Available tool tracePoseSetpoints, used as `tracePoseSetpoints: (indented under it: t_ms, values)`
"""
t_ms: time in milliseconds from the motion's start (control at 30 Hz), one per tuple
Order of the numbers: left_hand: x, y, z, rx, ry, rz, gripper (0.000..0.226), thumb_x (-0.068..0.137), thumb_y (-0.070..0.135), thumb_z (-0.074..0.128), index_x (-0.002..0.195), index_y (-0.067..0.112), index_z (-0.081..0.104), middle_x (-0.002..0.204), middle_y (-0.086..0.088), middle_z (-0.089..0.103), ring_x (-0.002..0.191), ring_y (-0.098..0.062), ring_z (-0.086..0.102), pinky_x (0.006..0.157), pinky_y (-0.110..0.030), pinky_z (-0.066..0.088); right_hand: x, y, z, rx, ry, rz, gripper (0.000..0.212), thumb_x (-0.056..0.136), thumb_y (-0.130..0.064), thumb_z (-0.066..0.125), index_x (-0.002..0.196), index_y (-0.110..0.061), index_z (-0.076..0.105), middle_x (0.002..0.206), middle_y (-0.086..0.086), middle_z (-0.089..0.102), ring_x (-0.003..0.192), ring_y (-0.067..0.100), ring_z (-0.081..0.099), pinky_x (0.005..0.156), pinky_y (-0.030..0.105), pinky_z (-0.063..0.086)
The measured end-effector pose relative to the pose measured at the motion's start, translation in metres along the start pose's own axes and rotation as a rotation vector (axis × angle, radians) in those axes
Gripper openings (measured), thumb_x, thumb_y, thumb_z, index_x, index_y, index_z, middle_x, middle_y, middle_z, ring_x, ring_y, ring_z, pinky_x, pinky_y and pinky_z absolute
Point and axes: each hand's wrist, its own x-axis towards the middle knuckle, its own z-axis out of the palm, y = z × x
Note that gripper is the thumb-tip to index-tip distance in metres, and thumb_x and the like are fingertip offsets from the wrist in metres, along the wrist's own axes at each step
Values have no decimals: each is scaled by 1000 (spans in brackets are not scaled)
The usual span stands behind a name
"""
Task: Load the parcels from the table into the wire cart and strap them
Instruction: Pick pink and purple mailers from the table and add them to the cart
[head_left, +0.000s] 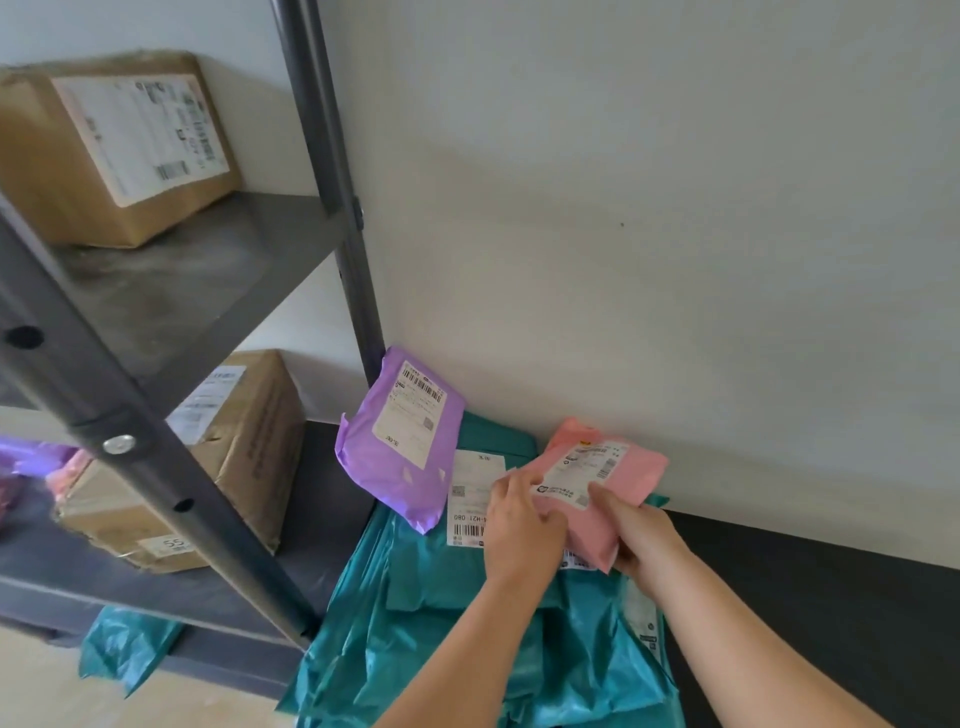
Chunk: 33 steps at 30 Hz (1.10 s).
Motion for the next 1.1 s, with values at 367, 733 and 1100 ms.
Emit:
tracePoseSetpoints:
  t_ms: [367,733,1100]
  values:
    - [-7,10,22,-252,187,-77,36,83,1,54,116,15,57,121,1,47,113,-22,50,100,-37,44,2,11,-7,88,30,-8,25,78,-10,78,98,-9,63,90,11,74,77,24,72,58,29,57]
    - [-42,47,61,-793,101,-403,41,83,14,70,119,20,50,107,-2,65,91,-17,66,73,-32,55,-35,13,-74,229,-10,-115,39,78,-9,79,114,-9,64,101,10,75,94,26,71,75,36,58]
    - [-151,69,150,-753,-245,-459,25,83,20,75,106,19,64,101,-7,71,92,-29,68,81,-47,59,-107,71,-214,397,33,-117,40,82,-8,76,119,-15,62,110,8,73,104,25,68,78,38,58]
